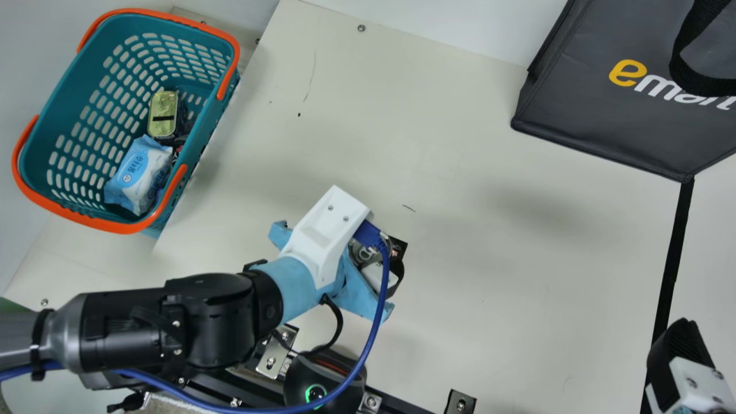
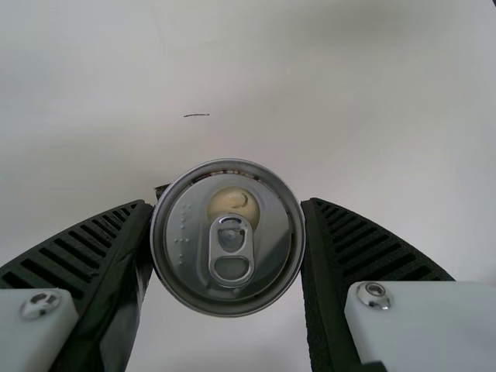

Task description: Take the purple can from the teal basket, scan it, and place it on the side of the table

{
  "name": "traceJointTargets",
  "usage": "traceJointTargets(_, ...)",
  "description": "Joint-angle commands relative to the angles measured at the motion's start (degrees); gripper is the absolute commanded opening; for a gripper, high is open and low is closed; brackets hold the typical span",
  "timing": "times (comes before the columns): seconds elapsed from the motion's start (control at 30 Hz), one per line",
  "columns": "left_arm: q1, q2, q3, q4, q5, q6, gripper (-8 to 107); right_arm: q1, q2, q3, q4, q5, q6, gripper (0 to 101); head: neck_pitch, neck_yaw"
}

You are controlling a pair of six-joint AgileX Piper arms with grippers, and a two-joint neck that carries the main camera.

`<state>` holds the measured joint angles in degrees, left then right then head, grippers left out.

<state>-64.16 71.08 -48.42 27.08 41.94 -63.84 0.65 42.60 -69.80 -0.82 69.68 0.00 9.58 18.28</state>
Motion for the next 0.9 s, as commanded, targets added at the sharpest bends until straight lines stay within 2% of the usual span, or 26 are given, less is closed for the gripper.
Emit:
traceJointTargets(0.0,0.40,0.25,-0.03,-0.43,-0.26,0.49,15,0.00,0.00,0.00,0.00,0.00,0.00,95,-1.66,0.14)
traceJointTargets(0.73,4.47,1.83,-0.49,-4.71,-2.08,5.11,89,0.00,0.00,0.00,0.00,0.00,0.00,95,-1.66,0.14)
traceJointTargets(0.87,4.90,1.72,-0.45,-5.49,-2.18,5.72,90,0.00,0.00,0.00,0.00,0.00,0.00,95,-1.66,0.14)
